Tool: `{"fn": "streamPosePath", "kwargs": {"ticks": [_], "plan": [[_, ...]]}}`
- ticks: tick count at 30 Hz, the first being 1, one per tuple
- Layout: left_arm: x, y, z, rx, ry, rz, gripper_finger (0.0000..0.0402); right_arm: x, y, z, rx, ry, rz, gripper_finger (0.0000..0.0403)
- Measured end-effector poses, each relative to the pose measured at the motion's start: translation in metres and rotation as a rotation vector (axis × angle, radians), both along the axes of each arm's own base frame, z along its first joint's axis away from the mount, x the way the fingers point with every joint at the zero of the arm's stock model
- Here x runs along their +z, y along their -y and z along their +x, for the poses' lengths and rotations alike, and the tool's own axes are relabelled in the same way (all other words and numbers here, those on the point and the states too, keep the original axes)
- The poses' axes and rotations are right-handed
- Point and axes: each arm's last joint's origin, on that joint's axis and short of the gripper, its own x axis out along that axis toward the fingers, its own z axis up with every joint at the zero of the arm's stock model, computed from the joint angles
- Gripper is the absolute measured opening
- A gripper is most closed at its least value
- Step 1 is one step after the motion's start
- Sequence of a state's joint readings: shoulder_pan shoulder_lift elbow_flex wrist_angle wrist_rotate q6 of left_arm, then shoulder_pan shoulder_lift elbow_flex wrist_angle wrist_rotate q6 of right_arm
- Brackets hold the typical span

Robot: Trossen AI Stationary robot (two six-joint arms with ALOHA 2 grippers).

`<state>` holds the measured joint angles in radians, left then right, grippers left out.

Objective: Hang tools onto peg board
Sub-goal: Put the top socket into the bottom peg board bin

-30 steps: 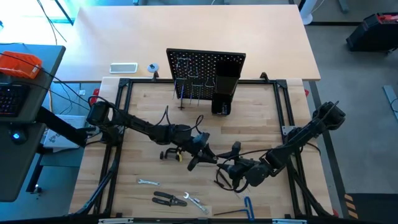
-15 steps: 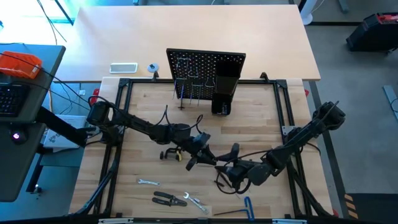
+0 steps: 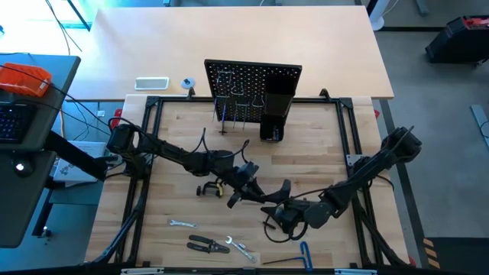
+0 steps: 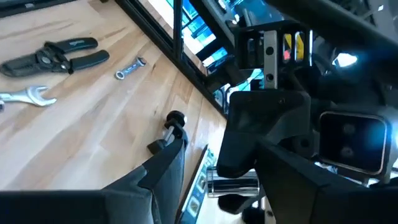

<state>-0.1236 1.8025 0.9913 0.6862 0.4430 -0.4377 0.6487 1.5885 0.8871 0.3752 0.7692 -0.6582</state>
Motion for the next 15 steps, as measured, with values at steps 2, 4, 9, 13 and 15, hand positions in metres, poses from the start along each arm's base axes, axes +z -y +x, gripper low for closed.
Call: {"fn": "streamPosePath", "kwargs": {"ticks": [2,4,9,13,15], "plan": [[-0.0007,0.0005,-0.0003,-0.009,-0.009,-0.004,0.0052,-0.0043,-0.0017,0.0023,0.003,-0.001,-0.020,0.0193],[-0.0013,0.0006,-0.0004,-0.015,-0.015,-0.006,0.0052,-0.0082,-0.0025,0.0041,-0.015,-0.001,-0.030,0.0193],[-0.0018,0.0000,-0.0004,-0.019,-0.022,-0.013,0.0052,-0.0108,-0.0023,0.0050,-0.061,0.004,-0.046,0.0193],[-0.0012,0.0001,-0.0003,-0.017,-0.016,-0.014,0.0052,-0.0106,-0.0010,0.0052,-0.095,0.011,-0.054,0.0193],[-0.0007,0.0005,-0.0004,-0.021,-0.012,-0.016,0.0052,-0.0113,-0.0006,0.0052,-0.100,0.006,-0.063,0.0193]]}}
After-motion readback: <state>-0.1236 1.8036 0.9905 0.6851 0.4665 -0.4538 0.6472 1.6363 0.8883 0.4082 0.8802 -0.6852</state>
